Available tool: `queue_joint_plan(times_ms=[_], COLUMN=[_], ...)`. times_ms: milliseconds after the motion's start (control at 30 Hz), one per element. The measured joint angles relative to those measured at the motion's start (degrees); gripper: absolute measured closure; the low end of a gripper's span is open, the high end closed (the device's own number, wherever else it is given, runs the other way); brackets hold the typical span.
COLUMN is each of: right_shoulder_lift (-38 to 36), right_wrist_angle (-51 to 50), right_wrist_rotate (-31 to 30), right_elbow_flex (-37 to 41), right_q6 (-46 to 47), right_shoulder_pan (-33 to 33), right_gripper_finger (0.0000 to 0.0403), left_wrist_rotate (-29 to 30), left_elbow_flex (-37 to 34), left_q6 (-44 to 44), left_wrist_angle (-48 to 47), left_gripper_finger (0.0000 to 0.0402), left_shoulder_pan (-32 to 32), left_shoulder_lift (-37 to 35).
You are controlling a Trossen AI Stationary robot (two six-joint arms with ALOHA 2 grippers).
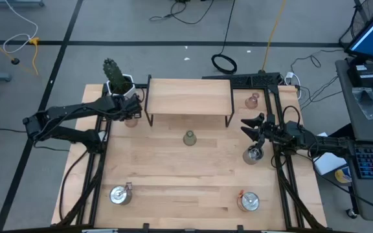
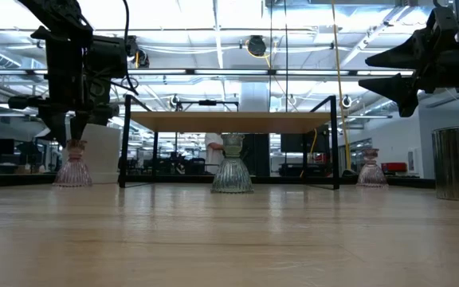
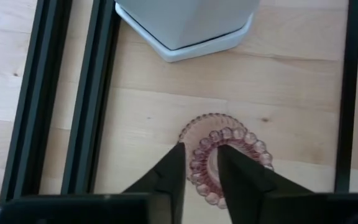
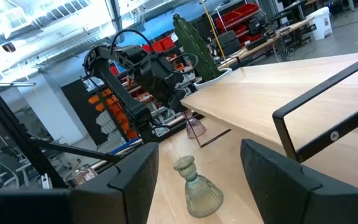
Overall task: Pick & Place candle stick holders
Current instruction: Put the bottom pink candle holder on the shelf
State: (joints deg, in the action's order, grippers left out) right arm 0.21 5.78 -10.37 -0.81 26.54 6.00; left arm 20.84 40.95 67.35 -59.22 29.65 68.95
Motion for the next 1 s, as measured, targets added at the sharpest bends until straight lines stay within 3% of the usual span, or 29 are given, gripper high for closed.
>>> queue_joint_plan(times_ms=[200,533,1000], right_shoulder_lift=[-0.02,0.0,0.0], right_wrist_angle=[-0.02,-0.02,-0.02], right_wrist_rotate=[0.0,0.0,0.0], right_elbow_flex=[0.01,-0.01,-0.01], right_q6=[0.03,0.03,0.03], right_shoulder_pan=[0.02,0.02,0.02], right_gripper_finger=[0.0181,0.0181,0.0181], left_wrist_rotate=[0.1,-3.02,-10.6], left_elbow_flex=[0.0,-0.08,-0.29], left_q6=[-1.27,-5.34,-8.81], left_wrist_angle=[-0.17,-0.68,-2.09], left_gripper_finger=[0.0362,0.0361,0.0389], left_shoulder_pan=[-0.11,-0.09,-0.15], left_shoulder_lift=[0.0,-1.19,-11.78])
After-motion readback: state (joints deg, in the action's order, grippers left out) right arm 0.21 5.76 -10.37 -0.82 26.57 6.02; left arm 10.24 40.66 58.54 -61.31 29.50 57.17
